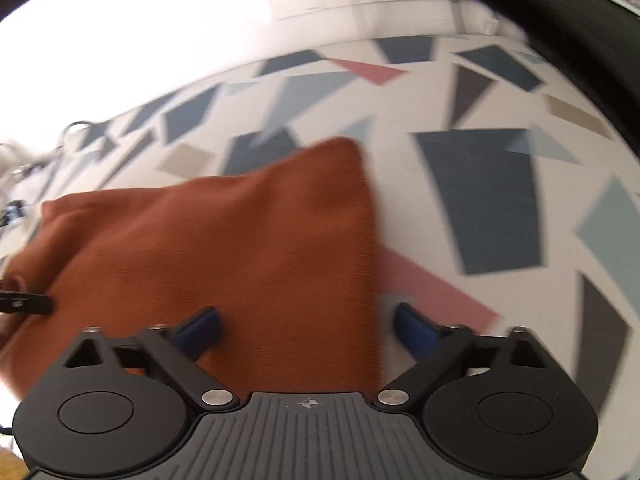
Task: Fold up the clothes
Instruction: 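Grasp the folded sweater edge with the right gripper while the left gripper grasps it too, then carry the held sweater with both grippers toward the stack of clothes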
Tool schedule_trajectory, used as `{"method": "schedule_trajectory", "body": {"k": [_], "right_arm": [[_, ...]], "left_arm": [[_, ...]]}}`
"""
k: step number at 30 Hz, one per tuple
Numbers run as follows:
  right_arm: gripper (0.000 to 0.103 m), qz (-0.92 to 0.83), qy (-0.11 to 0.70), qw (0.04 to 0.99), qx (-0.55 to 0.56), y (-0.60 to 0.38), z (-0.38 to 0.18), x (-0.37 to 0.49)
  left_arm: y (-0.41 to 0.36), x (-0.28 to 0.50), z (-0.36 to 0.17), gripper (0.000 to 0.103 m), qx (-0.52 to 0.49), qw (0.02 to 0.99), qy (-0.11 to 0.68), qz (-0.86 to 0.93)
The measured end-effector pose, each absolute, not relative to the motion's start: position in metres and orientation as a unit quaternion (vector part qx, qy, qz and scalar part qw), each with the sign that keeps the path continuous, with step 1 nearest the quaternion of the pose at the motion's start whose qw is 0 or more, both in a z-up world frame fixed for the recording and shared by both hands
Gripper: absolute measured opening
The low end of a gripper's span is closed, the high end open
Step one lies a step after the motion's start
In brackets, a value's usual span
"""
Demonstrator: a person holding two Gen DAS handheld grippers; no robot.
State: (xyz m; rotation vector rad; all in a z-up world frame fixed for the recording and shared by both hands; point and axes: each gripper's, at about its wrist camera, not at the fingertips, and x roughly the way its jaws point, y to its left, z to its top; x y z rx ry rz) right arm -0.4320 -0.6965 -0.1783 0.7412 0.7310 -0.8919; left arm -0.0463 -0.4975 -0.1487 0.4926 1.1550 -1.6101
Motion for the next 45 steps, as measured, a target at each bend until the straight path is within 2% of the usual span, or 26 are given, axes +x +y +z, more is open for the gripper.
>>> {"method": "schedule_trajectory", "body": {"k": [4,7,9,11,12,13,22,27,36,45], "right_arm": [[0.082,-0.406,0.360,0.776,0.321,-0.699,-0.177,-0.411],[0.065,-0.396,0.358,0.784,0.318,-0.701,-0.176,-0.404],[0.046,-0.401,0.339,0.781,0.337,-0.703,-0.176,-0.406],[0.033,-0.413,0.321,0.774,0.356,-0.703,-0.174,-0.406],[0.028,-0.420,0.314,0.771,0.361,-0.701,-0.171,-0.407],[0.027,-0.428,0.307,0.767,0.367,-0.699,-0.169,-0.407],[0.024,-0.434,0.224,0.829,0.272,-0.633,-0.100,-0.384],[0.024,-0.424,0.197,0.853,0.231,-0.605,-0.063,-0.360],[0.024,-0.310,0.229,0.902,0.195,-0.581,-0.042,-0.280],[0.024,-0.057,0.272,0.946,0.167,-0.519,-0.044,-0.157]], "left_arm": [[-0.496,-0.045,-0.149,0.051,0.198,0.525,0.482,-0.673],[-0.495,-0.045,-0.150,0.051,0.192,0.528,0.482,-0.673],[-0.493,-0.046,-0.150,0.050,0.189,0.533,0.481,-0.670],[-0.491,-0.050,-0.148,0.047,0.188,0.543,0.479,-0.663],[-0.489,-0.052,-0.145,0.040,0.187,0.549,0.479,-0.659],[-0.484,-0.054,-0.139,0.030,0.183,0.555,0.473,-0.659],[-0.405,-0.039,-0.086,0.026,0.104,0.615,0.393,-0.675],[-0.362,-0.011,-0.069,0.026,0.053,0.641,0.382,-0.663],[-0.251,0.005,-0.056,0.026,-0.004,0.735,0.390,-0.555],[-0.104,-0.023,-0.049,0.026,-0.072,0.853,0.396,-0.333]]}}
